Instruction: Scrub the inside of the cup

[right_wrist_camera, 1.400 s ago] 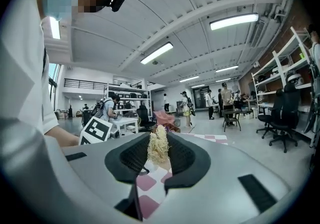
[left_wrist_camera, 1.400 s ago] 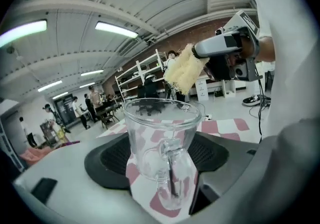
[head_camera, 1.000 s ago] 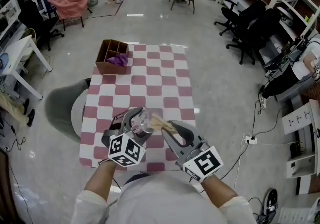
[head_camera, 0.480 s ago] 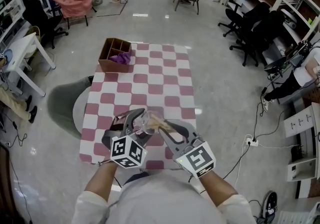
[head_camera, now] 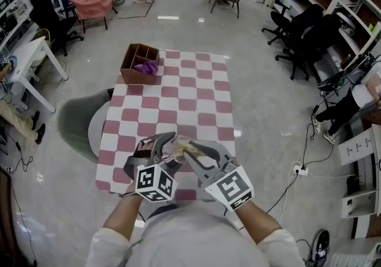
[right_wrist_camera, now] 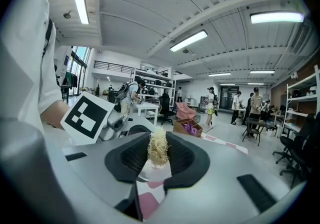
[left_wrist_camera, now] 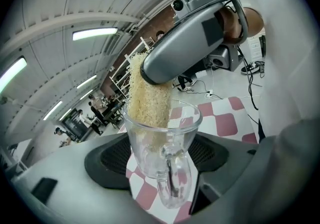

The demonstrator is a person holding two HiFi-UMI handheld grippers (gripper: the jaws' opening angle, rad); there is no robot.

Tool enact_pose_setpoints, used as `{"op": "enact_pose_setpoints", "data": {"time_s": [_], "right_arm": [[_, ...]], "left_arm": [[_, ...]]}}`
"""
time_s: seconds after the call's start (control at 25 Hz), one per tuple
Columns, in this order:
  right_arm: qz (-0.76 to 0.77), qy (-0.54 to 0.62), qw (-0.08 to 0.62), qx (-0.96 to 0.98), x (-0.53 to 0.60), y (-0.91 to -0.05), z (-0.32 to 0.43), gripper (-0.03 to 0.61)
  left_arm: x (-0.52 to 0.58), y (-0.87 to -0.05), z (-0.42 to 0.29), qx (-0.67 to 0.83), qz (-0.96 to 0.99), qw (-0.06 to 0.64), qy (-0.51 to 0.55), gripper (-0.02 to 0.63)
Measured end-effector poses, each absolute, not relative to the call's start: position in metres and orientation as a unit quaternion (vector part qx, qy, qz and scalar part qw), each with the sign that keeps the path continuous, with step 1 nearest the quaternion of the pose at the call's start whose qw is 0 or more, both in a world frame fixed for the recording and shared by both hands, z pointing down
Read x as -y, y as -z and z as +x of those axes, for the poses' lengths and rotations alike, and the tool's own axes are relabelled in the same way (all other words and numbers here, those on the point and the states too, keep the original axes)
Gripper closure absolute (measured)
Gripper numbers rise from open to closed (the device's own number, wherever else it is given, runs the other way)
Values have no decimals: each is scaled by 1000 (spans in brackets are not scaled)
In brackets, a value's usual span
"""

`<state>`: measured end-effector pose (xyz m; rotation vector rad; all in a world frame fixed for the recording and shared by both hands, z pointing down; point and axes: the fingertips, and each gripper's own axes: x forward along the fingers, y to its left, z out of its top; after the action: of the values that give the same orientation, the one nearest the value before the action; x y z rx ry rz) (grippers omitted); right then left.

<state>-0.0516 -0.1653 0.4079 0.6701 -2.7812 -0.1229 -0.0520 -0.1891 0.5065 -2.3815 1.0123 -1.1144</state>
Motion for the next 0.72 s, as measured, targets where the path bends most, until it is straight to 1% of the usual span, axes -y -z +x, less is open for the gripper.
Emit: {"op": "enact_pose_setpoints", "data": {"time_s": [0.32,0.48,0.72], "right_arm": [[261,34,155,952,174,-413,-41,472],[243,22,160,957,163,-419,-47,472],[226,36,151,962,160,-409,-59,472]], "left_arm": [[196,-502,-68,-371,-825,168,392,267],[201,-501,-69,-372,-824,171,392,267],[199,-507,-59,-354,-826,177,401,267]]}}
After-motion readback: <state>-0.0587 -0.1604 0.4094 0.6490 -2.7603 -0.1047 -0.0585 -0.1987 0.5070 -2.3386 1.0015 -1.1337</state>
